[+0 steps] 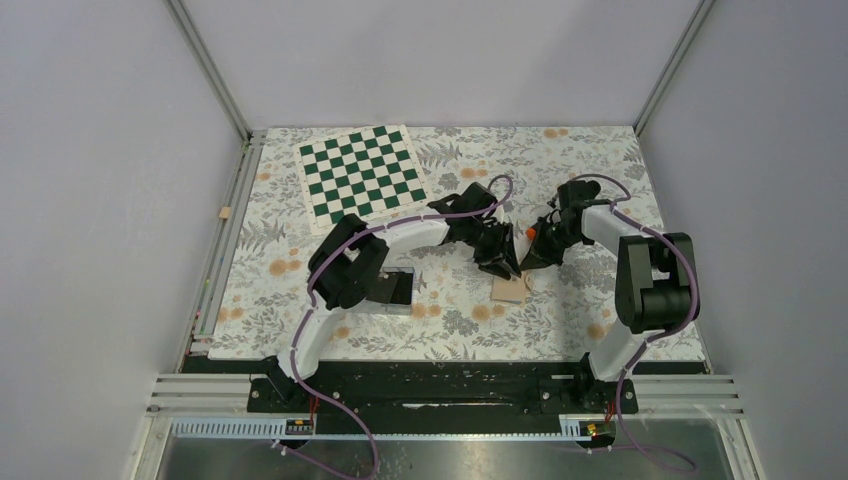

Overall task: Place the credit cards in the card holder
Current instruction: Close the card holder at the center of the board.

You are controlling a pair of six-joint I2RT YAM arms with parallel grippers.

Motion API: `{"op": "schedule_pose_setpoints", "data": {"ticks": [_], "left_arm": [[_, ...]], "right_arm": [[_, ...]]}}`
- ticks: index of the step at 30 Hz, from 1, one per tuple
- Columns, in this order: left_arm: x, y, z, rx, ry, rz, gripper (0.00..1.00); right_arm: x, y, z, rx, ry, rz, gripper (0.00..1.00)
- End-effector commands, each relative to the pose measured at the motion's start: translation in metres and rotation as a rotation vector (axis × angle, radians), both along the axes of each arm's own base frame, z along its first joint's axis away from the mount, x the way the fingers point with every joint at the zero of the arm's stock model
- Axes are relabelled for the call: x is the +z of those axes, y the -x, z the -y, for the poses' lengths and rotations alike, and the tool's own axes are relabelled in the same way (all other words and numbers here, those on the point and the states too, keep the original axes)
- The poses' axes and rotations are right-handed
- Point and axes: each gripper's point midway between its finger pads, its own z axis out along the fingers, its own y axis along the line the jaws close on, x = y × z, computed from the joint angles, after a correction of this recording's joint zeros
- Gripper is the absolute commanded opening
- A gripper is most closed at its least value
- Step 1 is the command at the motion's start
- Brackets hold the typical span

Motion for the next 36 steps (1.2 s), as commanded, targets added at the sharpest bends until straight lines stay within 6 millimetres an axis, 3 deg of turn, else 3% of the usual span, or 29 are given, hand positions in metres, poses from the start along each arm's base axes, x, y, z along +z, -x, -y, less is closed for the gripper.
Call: {"op": "schedule_pose_setpoints", "data": {"ticks": [1,11,20,26,32,36], "left_arm": [[0.025,-0.005,0.016,0.006,0.059,0.024,0.39],[0.016,-0.001,0.033,-0.009,0.041,0.024,0.38],[-0.003,-0.013,0.026,0.044,-0.079,0.100,0.34],[-0.001,-0.015,0.037,0.054,-0.037,0.098,0.32],[-0.003,-0.012,0.043,0.048,-0.011,0.078,0.22],[-0.002,-0.012,0.042,0.045,-0.010,0.080,0.06]], "right_arm": [[-0.005,-0.002,0.003,-0.015,0.015,-0.013,0.00],[-0.007,0.010,0.002,-0.028,0.007,-0.064,0.00],[-0.007,0.018,0.000,-0.047,-0.005,-0.089,0.00],[-0.007,0.020,0.000,-0.048,-0.009,-0.094,0.00],[-0.007,0.020,0.000,-0.048,-0.013,-0.095,0.00],[-0.006,0.020,-0.001,-0.046,-0.018,-0.096,0.00]]}}
